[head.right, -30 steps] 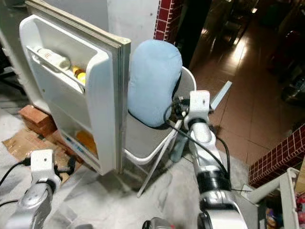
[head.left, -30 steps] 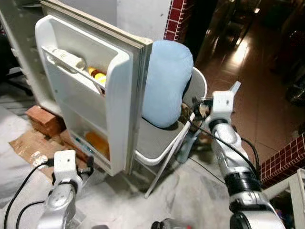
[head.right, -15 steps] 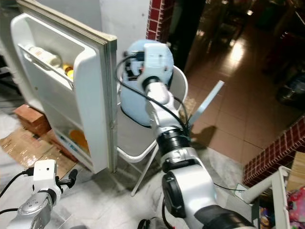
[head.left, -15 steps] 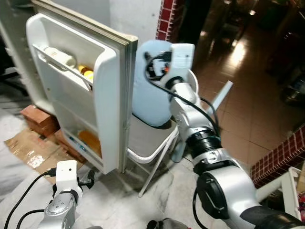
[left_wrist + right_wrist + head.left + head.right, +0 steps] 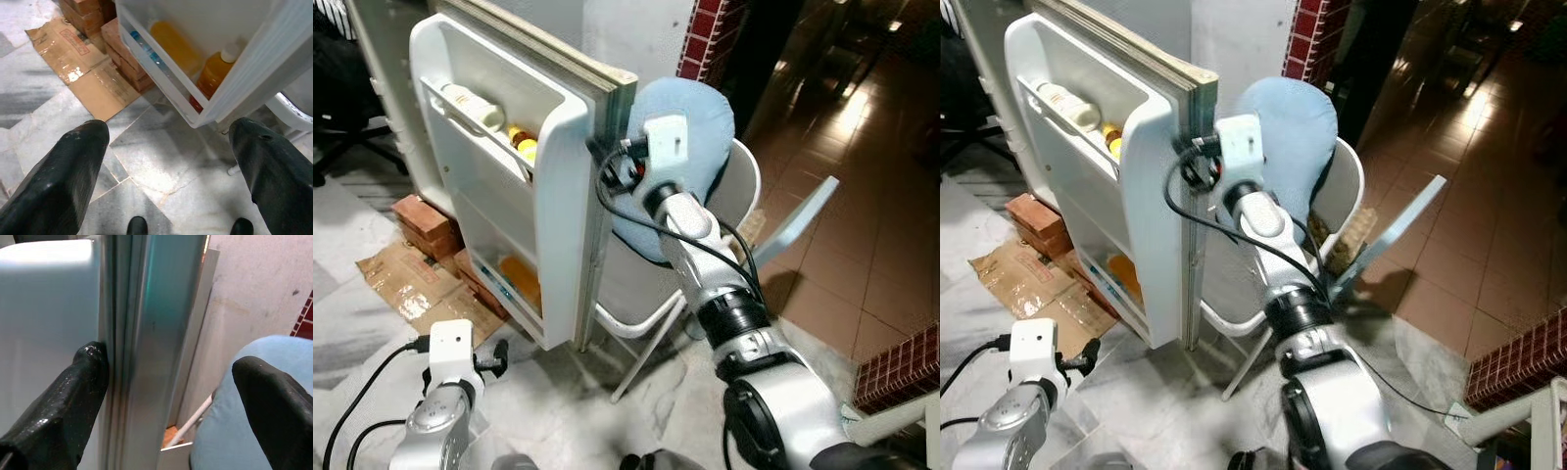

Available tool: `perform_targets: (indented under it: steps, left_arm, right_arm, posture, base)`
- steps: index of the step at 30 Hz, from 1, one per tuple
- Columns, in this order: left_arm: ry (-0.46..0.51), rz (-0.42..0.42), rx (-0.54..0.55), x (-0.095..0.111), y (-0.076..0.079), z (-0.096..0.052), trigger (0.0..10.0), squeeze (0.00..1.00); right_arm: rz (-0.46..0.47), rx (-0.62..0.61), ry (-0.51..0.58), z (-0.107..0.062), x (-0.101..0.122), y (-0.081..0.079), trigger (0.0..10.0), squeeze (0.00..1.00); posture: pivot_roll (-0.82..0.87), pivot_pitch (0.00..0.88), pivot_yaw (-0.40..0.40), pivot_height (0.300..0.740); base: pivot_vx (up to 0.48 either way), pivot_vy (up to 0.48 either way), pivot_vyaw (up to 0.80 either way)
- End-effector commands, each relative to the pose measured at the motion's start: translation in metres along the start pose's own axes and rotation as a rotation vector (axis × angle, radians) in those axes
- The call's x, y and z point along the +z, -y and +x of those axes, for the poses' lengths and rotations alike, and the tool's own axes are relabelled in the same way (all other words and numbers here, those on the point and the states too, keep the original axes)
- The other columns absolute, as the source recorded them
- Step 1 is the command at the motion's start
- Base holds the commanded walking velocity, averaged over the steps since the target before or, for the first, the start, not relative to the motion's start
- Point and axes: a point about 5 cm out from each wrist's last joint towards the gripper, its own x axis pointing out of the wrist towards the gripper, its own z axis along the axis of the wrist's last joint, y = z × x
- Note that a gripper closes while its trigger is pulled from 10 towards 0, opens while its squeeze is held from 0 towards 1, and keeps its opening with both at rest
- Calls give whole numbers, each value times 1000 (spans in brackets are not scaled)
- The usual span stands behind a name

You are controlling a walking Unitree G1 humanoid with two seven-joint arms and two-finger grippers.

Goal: Restocking fridge

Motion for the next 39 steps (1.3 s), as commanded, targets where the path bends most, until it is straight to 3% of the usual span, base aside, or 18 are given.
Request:
perform_targets:
  steps: [1, 4, 5, 7, 13, 16, 20, 26, 28, 30, 39]
  left_arm:
    - [-9, 4, -12, -2, 3, 0, 10000, 0]
    - [-8, 2, -12, -2, 4, -1, 10000, 0]
    - [-8, 2, -12, -2, 4, -1, 10000, 0]
    - [-8, -1, -13, -3, 4, -1, 10000, 0]
    - [-14, 3, -23, -3, 4, -2, 10000, 0]
    - [-14, 5, -24, -3, 3, -2, 10000, 0]
    - [3, 15, -22, -3, 3, -3, 10000, 0]
    - [53, 0, -9, 1, 1, -7, 10000, 0]
    - [90, -9, 0, 5, -1, -8, 10000, 0]
    - [102, -2, -14, 7, 0, -8, 10000, 0]
    - [103, 8, -28, 5, 1, -8, 10000, 0]
  right_arm:
    - [-16, -118, -135, -12, -29, 28, 10000, 0]
    - [-10, -119, -232, -25, -51, 42, 10000, 0]
    - [-10, -119, -232, -25, -51, 42, 10000, 0]
    - [-44, -75, -334, -32, -69, 42, 10000, 0]
    - [-42, 48, -390, -34, -80, 28, 10000, 0]
    - [-108, 113, -470, -38, -92, 21, 10000, 0]
    - [-169, 71, -505, -47, -101, 29, 10000, 0]
    - [-99, -105, -530, -66, -111, 57, 10000, 0]
    - [-67, -208, -547, -83, -117, 75, 10000, 0]
    - [-55, -255, -548, -95, -120, 84, 10000, 0]
    - [-66, -412, -459, -106, -106, 94, 10000, 0]
  posture:
    - [135, 0, -127, 716]
    - [139, 0, -130, 716]
    - [139, 0, -130, 716]
    - [137, 0, -129, 716]
    - [139, 0, -123, 716]
    - [141, 0, -123, 716]
    - [148, 0, -127, 716]
    - [144, 0, -133, 716]
    - [139, 0, -135, 716]
    - [136, 0, -134, 716]
    - [126, 0, -123, 716]
  base:
    - [0, 0, 0]
    - [0, 0, 0]
    - [0, 0, 0]
    - [0, 0, 0]
    - [0, 0, 0]
    - [0, 0, 0]
    - [0, 0, 0]
    - [0, 0, 0]
    - [0, 0, 0]
    - [0, 0, 0]
    - [0, 0, 304]
